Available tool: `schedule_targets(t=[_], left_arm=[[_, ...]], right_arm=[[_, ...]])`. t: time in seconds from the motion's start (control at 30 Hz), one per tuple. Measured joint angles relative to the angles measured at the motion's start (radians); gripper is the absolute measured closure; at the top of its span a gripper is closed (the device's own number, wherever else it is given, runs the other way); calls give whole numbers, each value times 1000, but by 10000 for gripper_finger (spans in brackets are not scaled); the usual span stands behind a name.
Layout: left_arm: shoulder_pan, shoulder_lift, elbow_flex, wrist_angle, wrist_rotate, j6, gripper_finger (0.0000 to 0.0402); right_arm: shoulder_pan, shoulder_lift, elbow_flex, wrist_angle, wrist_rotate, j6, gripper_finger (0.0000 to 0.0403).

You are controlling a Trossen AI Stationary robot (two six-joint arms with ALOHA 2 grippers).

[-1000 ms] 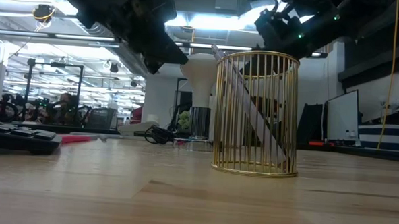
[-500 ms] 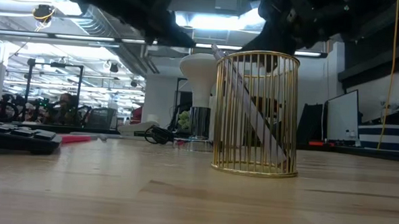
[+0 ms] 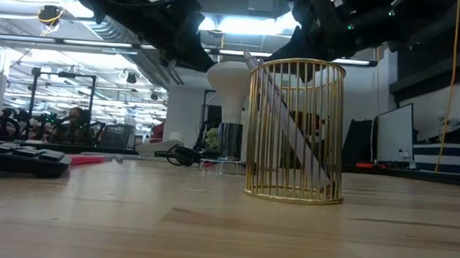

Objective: Screw lightbulb
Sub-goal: Remove the lightbulb from the lamp

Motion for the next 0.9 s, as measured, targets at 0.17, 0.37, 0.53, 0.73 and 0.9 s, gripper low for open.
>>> schedule_targets(t=[0.17, 0.37, 0.53, 0.73, 0.9], left_arm=[[-6, 0, 0, -20, 33, -22, 399], [-19, -2, 0, -25, 67, -43, 399], [-48, -5, 0, -61, 52, -94, 399], [-97, -8, 1, -86, 55, -148, 399], [-152, 0, 1, -84, 122, -174, 399]], right_arm=[[0, 14, 0, -1, 41, 0, 398], [2, 21, -1, 1, 83, 2, 398], [2, 20, -1, -1, 131, 10, 398], [1, 18, -2, -24, 221, 34, 398], [-2, 22, 0, -21, 281, 37, 398]])
